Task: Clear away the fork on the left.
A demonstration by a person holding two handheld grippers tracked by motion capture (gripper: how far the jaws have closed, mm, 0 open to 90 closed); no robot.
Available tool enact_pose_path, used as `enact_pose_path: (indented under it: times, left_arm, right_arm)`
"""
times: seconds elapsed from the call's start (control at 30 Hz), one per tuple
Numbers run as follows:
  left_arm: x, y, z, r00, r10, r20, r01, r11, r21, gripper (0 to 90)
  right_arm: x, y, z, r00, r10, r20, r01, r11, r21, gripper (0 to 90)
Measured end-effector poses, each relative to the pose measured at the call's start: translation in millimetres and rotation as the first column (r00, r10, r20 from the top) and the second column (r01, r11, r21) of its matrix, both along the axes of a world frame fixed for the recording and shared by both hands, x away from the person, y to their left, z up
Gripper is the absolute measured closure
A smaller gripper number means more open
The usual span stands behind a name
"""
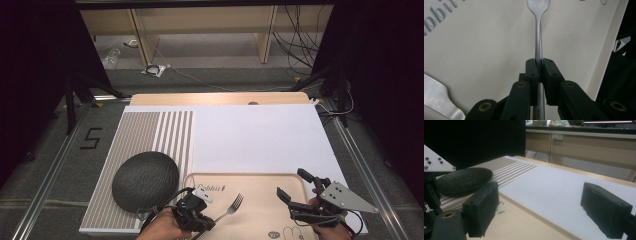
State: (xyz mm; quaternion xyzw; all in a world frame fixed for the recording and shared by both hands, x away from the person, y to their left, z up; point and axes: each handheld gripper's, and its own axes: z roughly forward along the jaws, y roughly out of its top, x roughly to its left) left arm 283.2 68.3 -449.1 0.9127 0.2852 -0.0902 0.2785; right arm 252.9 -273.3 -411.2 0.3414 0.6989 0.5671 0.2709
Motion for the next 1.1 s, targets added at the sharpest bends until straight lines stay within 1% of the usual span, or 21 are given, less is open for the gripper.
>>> enact_pose_path:
  times: [0.07, 0.1, 0.17, 0.43, 0.53, 0.77, 0.87, 1.0, 1.1]
  left_arm:
    - [0.0, -0.7, -1.2, 0.9999, -0.015, -0.004, 0.015, 0.9998, 0.014, 82.5]
    - [-0.6, -1.3, -2.1, 0.9999, -0.009, -0.009, 0.009, 0.9998, 0.015, 82.5]
    - [-0.7, -2.2, -3.7, 0.9997, -0.016, -0.016, 0.016, 0.9996, 0.024, 82.5]
    - [-3.2, -7.1, -8.1, 0.9991, -0.032, -0.027, 0.034, 0.9980, 0.054, 82.5]
    - [-4.0, -8.3, -9.1, 0.9991, -0.035, -0.024, 0.037, 0.9966, 0.074, 82.5]
    - [-5.5, -10.4, -12.5, 0.9978, -0.051, -0.043, 0.056, 0.9930, 0.104, 82.5]
    - [-5.8, -11.1, -14.2, 0.9976, -0.053, -0.045, 0.058, 0.9913, 0.118, 82.4]
    - [-6.1, -11.5, -14.6, 0.9976, -0.053, -0.045, 0.058, 0.9910, 0.121, 82.3]
    - [-5.8, -11.6, -15.9, 0.9971, -0.052, -0.056, 0.058, 0.9912, 0.119, 81.3]
  right_arm:
    - [0.1, 0.0, 0.0, 1.0000, 0.001, 0.001, -0.001, 1.000, 0.001, 15.9]
    - [0.0, 0.0, 0.0, 1.0000, 0.000, 0.000, 0.000, 1.000, 0.000, 15.9]
    - [0.0, 0.0, 0.0, 1.0000, 0.000, 0.000, 0.000, 1.000, 0.001, 15.9]
    - [0.1, 0.1, -0.1, 1.0000, 0.001, 0.000, -0.001, 1.000, -0.002, 15.9]
    - [0.1, 0.1, -0.1, 1.0000, 0.001, 0.000, -0.001, 1.000, -0.002, 15.9]
    - [0.1, 0.1, -0.1, 1.0000, 0.001, 0.000, -0.001, 1.000, -0.003, 15.9]
    - [0.0, 0.3, -0.1, 1.0000, 0.001, 0.000, -0.001, 1.000, -0.003, 15.9]
    - [0.0, 0.3, -0.1, 1.0000, 0.002, 0.000, -0.002, 1.000, -0.003, 15.9]
    - [0.0, 0.3, -0.1, 1.0000, 0.002, 0.000, -0.002, 1.000, -0.003, 15.9]
